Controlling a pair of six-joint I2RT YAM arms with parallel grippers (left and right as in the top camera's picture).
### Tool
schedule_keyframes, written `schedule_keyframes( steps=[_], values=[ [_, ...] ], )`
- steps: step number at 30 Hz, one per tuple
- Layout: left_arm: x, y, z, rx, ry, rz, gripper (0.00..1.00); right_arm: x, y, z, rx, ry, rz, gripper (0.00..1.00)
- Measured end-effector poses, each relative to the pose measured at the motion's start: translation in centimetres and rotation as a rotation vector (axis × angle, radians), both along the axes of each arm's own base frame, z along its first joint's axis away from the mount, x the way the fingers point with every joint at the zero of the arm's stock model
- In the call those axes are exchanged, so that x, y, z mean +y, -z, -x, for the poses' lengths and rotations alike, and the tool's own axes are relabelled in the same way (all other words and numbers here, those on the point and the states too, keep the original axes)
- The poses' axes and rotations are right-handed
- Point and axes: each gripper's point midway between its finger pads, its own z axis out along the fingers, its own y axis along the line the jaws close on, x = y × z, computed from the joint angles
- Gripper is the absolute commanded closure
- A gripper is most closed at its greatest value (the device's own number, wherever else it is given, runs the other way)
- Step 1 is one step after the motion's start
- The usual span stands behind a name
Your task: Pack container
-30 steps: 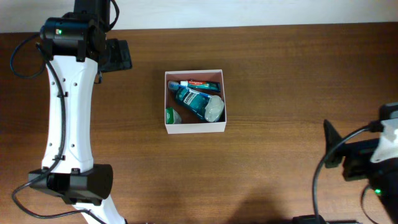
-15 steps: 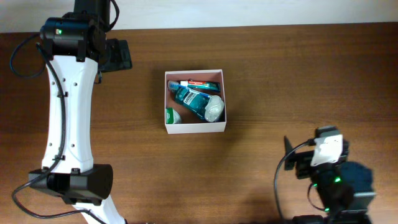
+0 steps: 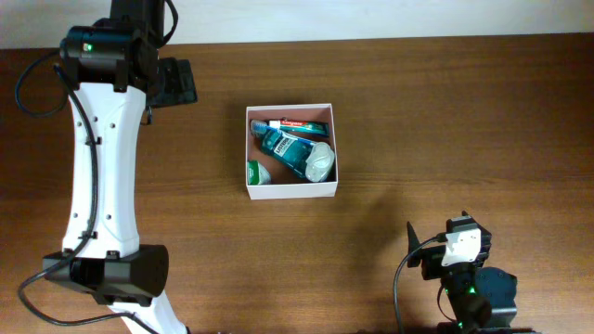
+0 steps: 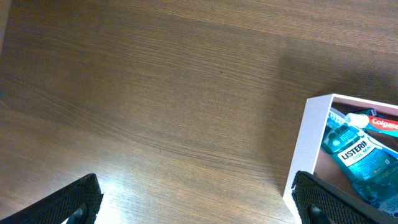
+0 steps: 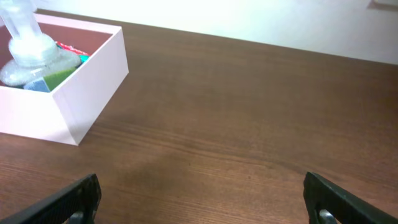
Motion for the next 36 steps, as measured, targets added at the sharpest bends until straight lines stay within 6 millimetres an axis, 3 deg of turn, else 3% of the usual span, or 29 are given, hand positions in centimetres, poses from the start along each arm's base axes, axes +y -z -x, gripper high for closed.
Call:
schedule_keyframes(
  steps=[36],
  values=[
    [0.25, -0.16, -0.19, -0.011, -0.007, -0.014, 0.0, 0.01, 0.46, -0.02, 0.01, 0.0, 0.0, 0.01]
  ],
)
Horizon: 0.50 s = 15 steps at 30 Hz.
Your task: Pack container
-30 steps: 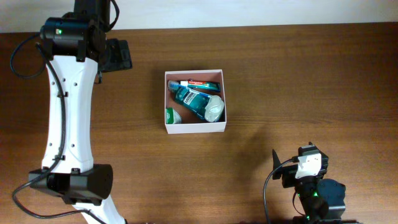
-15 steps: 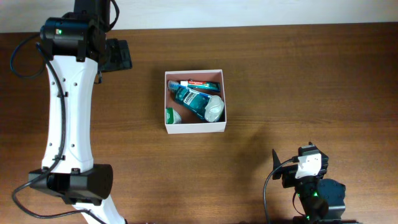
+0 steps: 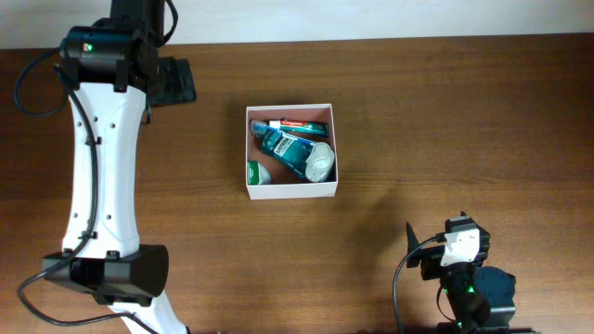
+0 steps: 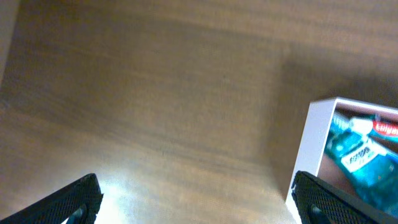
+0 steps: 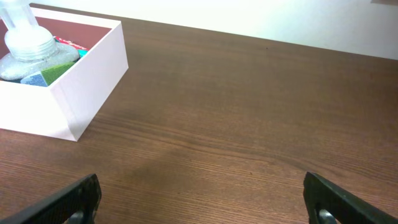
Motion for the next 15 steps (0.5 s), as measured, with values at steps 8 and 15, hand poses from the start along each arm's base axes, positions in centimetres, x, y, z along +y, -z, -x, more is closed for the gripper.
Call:
schedule_keyframes(
  steps=[8, 15],
  values=[
    [0.0, -2.3, -1.9, -0.152, -0.005, 0.006, 0.0, 0.0, 0.0, 0.0, 0.0, 0.0, 0.0, 0.01],
    [0.6, -6.0, 1.1, -0.384, -0.014, 0.023, 0.0, 0.0, 0.0, 0.0, -0.001, -0.002, -0.001, 0.01]
  ],
)
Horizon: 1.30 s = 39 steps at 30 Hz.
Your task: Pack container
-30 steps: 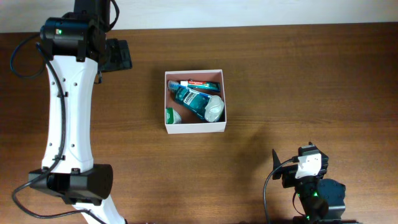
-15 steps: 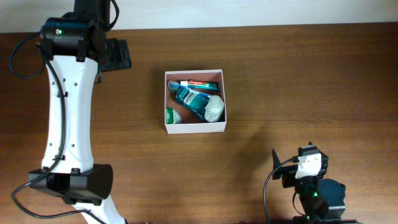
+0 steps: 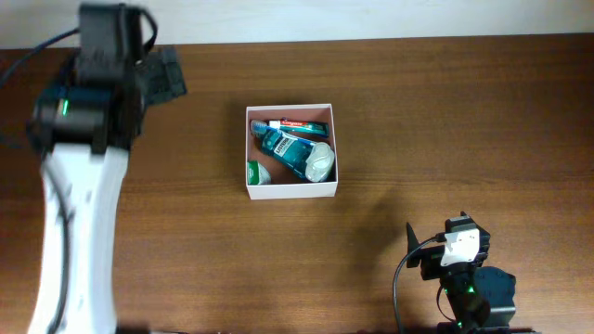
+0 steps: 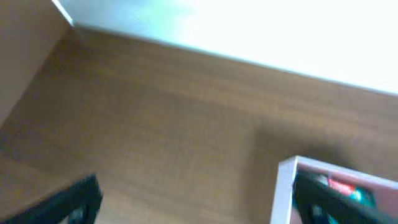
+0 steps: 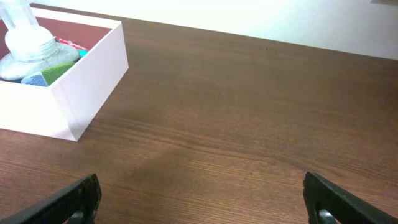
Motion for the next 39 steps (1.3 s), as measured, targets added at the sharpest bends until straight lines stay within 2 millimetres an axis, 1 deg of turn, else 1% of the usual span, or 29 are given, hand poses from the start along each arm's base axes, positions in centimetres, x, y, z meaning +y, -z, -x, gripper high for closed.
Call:
schedule_keyframes(
  steps=[2, 3, 5, 8, 11, 12, 16, 18, 22, 25, 28, 30, 33, 39],
  values=[
    [0.5, -0.4, 1.4, -0.07, -0.009, 0.006, 0.0, 0.0, 0.0, 0.0, 0.0, -0.001, 0.0, 0.01],
    [0.8, -0.3, 2.3, -0.105, -0.017, 0.008, 0.0, 0.0, 0.0, 0.0, -0.002, 0.0, 0.0, 0.01],
    [1.3, 0.0, 3.5, -0.162, -0.029, 0.01, 0.0, 0.0, 0.0, 0.0, -0.002, -0.001, 0.001, 0.01],
    [2.1, 2.0, 5.7, -0.209, -0.046, 0.01, 0.0, 0.0, 0.0, 0.0, -0.002, -0.001, 0.0, 0.01],
    [2.7, 5.5, 8.1, -0.203, -0.062, 0.009, 0.0, 0.0, 0.0, 0.0, -0.002, -0.001, 0.0, 0.01],
    [2.9, 7.0, 9.1, -0.191, -0.065, 0.008, 0.0, 0.0, 0.0, 0.0, -0.001, -0.001, 0.0, 0.01],
    [3.1, 11.9, 12.3, -0.198, -0.069, 0.008, 0.0, 0.0, 0.0, 0.0, -0.002, -0.001, 0.0, 0.01],
    [3.1, 13.3, 13.0, -0.234, -0.07, 0.011, 0.0, 0.0, 0.0, 0.0, -0.002, -0.001, 0.0, 0.01],
    [3.2, 17.2, 14.9, -0.28, -0.069, 0.014, 0.0, 0.0, 0.0, 0.0, -0.001, -0.001, 0.0, 0.01],
    [3.2, 20.7, 16.4, -0.275, -0.068, 0.014, 0.0, 0.0, 0.0, 0.0, -0.001, -0.001, 0.001, 0.01],
    [3.2, 23.3, 17.4, -0.281, -0.065, 0.017, 0.0, 0.0, 0.0, 0.0, -0.002, -0.001, 0.0, 0.01],
    [3.2, 24.0, 17.8, -0.301, -0.065, 0.018, 0.0, 0.0, 0.0, 0.0, -0.002, -0.001, 0.0, 0.01],
    [3.2, 24.0, 18.0, -0.348, -0.065, 0.021, 0.0, 0.0, 0.0, 0.0, -0.002, -0.001, 0.0, 0.01],
    [3.2, 21.9, 18.1, -0.477, -0.065, 0.029, 0.0, 0.0, 0.0, 0.0, -0.002, -0.001, 0.0, 0.01]
  ],
)
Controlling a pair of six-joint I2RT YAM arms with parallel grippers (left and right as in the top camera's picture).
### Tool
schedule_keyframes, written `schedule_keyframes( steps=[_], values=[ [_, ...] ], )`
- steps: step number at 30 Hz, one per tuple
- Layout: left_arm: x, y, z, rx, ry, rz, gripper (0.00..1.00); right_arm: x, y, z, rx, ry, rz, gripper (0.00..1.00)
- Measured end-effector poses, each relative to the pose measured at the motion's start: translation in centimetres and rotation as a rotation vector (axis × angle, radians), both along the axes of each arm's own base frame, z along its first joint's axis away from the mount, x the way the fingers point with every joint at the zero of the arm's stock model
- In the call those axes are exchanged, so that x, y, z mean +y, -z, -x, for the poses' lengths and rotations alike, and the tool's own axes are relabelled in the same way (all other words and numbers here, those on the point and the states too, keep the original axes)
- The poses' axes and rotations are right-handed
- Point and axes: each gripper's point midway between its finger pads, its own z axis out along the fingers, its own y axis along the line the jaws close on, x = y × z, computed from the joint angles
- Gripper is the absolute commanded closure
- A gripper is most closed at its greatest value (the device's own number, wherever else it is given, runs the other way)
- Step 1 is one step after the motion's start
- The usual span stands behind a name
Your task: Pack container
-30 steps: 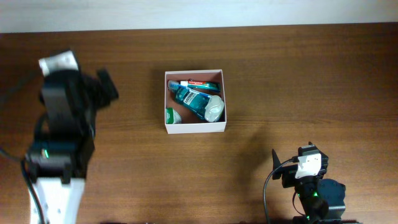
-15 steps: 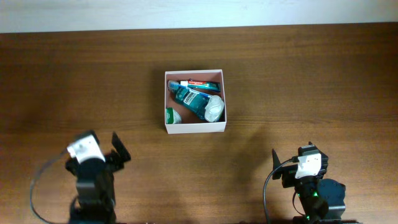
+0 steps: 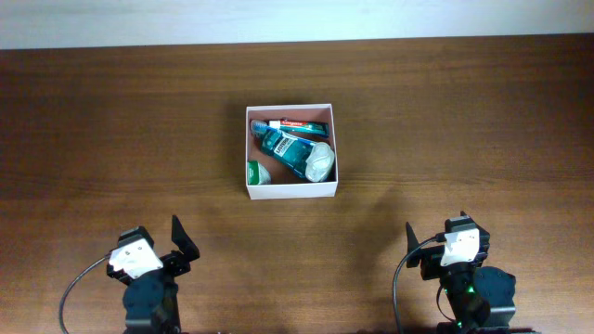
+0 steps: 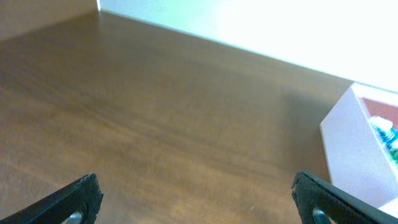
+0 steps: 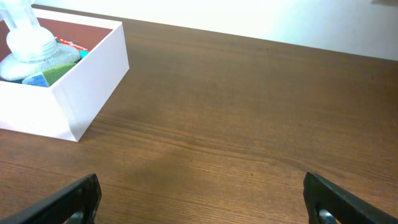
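Note:
The white box (image 3: pixel 290 190) stands at the table's middle, holding a teal mouthwash bottle (image 3: pixel 288 150), a red-and-white toothpaste tube (image 3: pixel 297 122), a clear round-topped bottle (image 3: pixel 321 161) and a green item (image 3: pixel 252 171). My left gripper (image 4: pixel 198 198) is open over bare wood at the front left, the box's wall (image 4: pixel 357 146) at its right. My right gripper (image 5: pixel 202 198) is open at the front right, with the box (image 5: pixel 81 87) to its far left. Both arms sit folded at the front edge.
The brown wooden table (image 3: pixel 445 121) spreads around the box. A white wall runs along the table's far edge (image 3: pixel 297 19). The left arm's base (image 3: pixel 148 278) and the right arm's base (image 3: pixel 459 269) sit by the front edge.
My left arm was stretched out with its gripper at the table's far left corner. It now sits folded at the front left, gripper open. The right arm and the box have not moved.
My left arm reached far out, its open gripper left of the box at the back of the table, and stayed near there through the earlier moments. Now it rests folded at the front left. The right arm stayed folded and the box's contents unchanged throughout.

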Motion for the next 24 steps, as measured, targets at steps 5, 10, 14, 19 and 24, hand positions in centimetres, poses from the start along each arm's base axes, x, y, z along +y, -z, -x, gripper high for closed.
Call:
schedule_keyframes(
  steps=[5, 10, 14, 19, 24],
  values=[
    [0.0, -0.73, 0.0, -0.034, 0.0, 0.001, 0.0, 0.0, 0.0, 0.0, 0.0, 0.0, 0.0, 0.01],
    [0.01, -0.74, 0.0, -0.035, -0.001, 0.001, 0.0, 0.0, 0.0, 0.0, 0.0, 0.0, 0.0, 0.01],
    [0.01, -0.74, 0.0, -0.035, 0.0, 0.001, 0.0, 0.0, 0.0, 0.0, 0.0, 0.0, 0.0, 0.01],
    [0.0, -0.73, 0.0, -0.034, 0.0, 0.001, 0.0, 0.0, 0.0, 0.0, 0.0, 0.0, 0.0, 0.01],
    [0.01, -0.74, 0.0, -0.035, -0.001, 0.001, 0.0, 0.0, 0.0, 0.0, 0.0, 0.0, 0.0, 0.01]
  ],
)
